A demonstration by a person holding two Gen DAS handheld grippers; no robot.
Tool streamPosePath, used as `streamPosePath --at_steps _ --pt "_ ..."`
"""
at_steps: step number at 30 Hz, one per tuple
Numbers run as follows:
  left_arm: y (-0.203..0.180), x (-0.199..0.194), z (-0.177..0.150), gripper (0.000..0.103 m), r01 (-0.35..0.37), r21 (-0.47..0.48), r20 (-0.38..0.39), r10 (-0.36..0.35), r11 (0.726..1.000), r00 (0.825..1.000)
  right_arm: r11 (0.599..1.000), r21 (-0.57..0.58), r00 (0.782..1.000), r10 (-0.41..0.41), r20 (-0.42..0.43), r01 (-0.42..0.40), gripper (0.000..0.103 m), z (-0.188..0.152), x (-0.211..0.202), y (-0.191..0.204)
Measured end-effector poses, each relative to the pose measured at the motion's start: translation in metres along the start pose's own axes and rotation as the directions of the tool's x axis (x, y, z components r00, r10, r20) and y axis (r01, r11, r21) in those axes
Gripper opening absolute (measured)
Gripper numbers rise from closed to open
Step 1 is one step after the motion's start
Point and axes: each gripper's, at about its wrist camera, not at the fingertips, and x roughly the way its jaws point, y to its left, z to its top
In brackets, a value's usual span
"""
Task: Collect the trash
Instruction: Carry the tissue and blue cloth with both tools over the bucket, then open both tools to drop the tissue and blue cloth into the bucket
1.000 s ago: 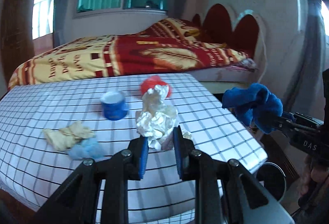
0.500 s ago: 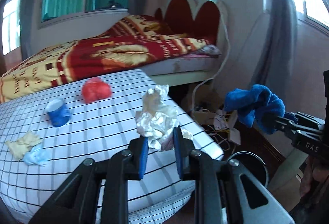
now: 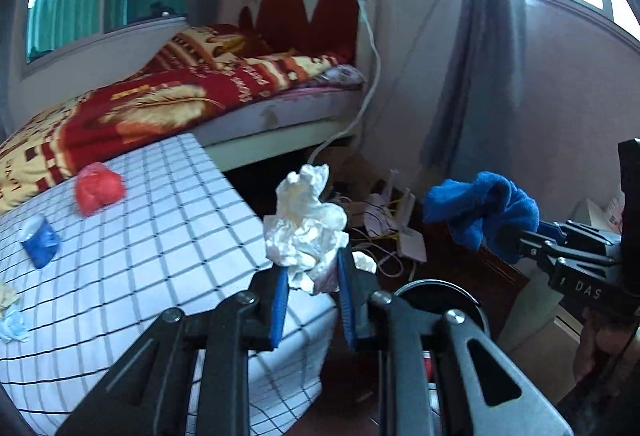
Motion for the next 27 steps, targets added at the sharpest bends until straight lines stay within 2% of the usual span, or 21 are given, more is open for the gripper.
streamPosePath --at_steps 7,14,20,27 --pt "-0.038 0.024 -0.01 0.024 0.077 0.034 -0.05 -0.075 0.996 0.996 0.997 0.051 0.998 -0.056 -0.03 0.058 0.035 -0.017 -0.002 -0.034" --pt "-0.076 0.05 -0.026 0.024 0.16 0.066 -0.122 -0.152 0.985 0.981 0.989 0.084 0.989 -0.112 -0.095 0.12 0.035 -0.044 0.003 -0.068" --pt "-0.099 0.077 -0.044 0.024 0.23 0.07 -0.2 -0.212 0.971 0.957 0.979 0.092 0.972 -0.163 -0.169 0.18 0.035 -0.073 0.013 -0.094" --pt "-0.121 0.108 -0.062 0.024 0.29 0.067 -0.291 -0.259 0.955 0.921 0.976 0.095 0.952 -0.168 -0.257 0.198 0.035 -0.103 0.028 -0.111"
